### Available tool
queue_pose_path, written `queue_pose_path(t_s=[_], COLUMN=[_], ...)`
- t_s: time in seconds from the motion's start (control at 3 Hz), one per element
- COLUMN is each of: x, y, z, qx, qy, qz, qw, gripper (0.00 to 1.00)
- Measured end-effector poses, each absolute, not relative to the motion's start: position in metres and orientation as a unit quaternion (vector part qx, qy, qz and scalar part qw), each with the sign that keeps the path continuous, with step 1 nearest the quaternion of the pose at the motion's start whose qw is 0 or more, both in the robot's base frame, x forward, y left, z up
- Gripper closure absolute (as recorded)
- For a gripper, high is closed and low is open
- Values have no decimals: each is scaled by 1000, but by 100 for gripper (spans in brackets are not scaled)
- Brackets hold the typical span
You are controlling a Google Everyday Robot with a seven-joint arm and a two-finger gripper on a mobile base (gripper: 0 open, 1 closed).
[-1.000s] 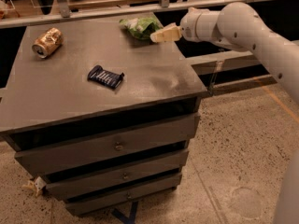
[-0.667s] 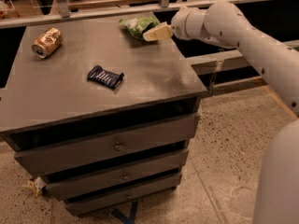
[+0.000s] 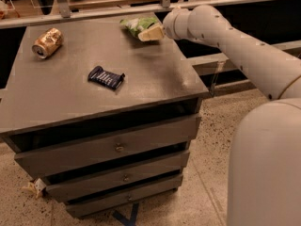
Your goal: Move green rice chip bag near orange can
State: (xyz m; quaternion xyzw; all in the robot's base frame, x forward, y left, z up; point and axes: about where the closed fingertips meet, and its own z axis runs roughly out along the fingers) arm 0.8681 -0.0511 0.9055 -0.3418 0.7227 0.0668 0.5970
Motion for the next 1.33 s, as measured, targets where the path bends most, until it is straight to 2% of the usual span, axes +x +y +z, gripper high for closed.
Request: queue_pose_path(t_s=[0.67, 1.0, 1.33], x=[893, 897, 896], y=[-33, -22, -12], z=[886, 881, 881], qx=[-362, -379, -393], qy=[719, 709, 696], qz=[46, 53, 68], qw=[591, 593, 597], gripper=[0, 19, 43])
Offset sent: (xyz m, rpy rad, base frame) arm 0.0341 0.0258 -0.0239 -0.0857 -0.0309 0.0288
